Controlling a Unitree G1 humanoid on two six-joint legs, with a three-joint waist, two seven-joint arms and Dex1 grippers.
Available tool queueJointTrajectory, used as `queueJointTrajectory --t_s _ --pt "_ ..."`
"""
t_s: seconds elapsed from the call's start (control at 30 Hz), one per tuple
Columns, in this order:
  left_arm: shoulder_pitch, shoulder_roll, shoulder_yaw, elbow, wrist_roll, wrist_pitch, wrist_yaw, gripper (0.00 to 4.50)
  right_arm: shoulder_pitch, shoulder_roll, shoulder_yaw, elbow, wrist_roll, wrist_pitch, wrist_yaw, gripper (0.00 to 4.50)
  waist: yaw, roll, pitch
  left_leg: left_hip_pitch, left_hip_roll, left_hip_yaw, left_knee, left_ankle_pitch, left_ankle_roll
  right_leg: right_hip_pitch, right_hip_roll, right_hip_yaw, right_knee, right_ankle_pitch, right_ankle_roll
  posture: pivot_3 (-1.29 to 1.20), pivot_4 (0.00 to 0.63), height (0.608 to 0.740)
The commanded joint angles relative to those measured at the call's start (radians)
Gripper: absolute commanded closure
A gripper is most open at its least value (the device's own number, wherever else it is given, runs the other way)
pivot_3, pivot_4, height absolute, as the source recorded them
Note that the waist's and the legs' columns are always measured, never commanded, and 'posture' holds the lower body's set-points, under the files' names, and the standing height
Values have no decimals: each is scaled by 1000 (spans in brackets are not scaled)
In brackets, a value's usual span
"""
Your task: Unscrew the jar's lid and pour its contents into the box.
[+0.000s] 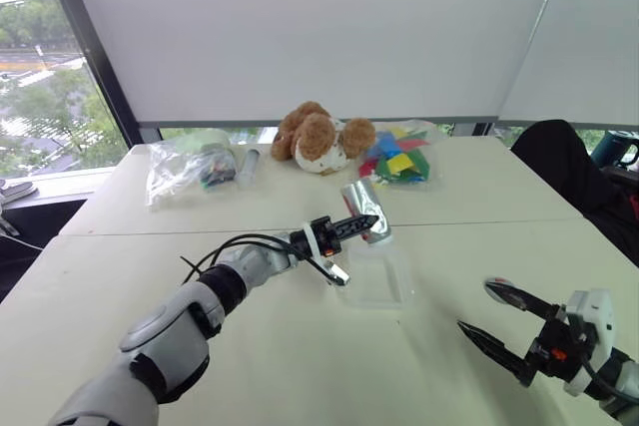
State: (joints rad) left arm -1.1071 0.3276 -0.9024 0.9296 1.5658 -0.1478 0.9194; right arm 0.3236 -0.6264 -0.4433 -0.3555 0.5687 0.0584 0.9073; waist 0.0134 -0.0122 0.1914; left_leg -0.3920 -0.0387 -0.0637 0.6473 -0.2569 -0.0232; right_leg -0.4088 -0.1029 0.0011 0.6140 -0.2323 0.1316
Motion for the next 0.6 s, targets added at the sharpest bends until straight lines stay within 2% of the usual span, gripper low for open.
queueJointTrajectory --t_s 0.03,0.2,0.4,0.47,0.53,0.6 --pt "-60 -33 -56 77 28 83 84 2465 9 20 -3 -38 -6 -23 -16 45 1 0 0 0 0 0 0 0 0 0 0 0 0 0 0 0 150 740" --pt "-83 -48 -108 142 25 133 173 2465 9 32 -2 -33 -10 -33 -20 45 1 -1 1 -1 0 0 0 0 0 0 -1 0 0 0 0 0 150 740" --pt "-92 -17 -106 117 -40 30 191 2465 5 49 10 -18 -21 -49 -25 45 0 -1 1 -1 0 0 0 0 0 0 -1 0 0 0 0 0 150 740" --pt "-81 43 -46 30 -183 -229 137 2465 -2 52 19 -12 -25 -51 -27 45 -1 -1 1 0 0 0 0 0 0 0 -1 0 0 1 -1 0 150 740" --pt "-65 94 21 0 -386 -557 -5 2465 -10 50 26 -6 -27 -52 -25 45 -1 -1 1 0 1 0 -1 0 -1 -1 -1 0 0 3 -4 0 150 740" --pt "-10 115 140 31 -728 -783 -325 2465 -21 47 34 3 -26 -57 -16 45 -1 0 0 0 1 0 -1 0 -1 -1 -2 0 0 3 -5 0 150 740"
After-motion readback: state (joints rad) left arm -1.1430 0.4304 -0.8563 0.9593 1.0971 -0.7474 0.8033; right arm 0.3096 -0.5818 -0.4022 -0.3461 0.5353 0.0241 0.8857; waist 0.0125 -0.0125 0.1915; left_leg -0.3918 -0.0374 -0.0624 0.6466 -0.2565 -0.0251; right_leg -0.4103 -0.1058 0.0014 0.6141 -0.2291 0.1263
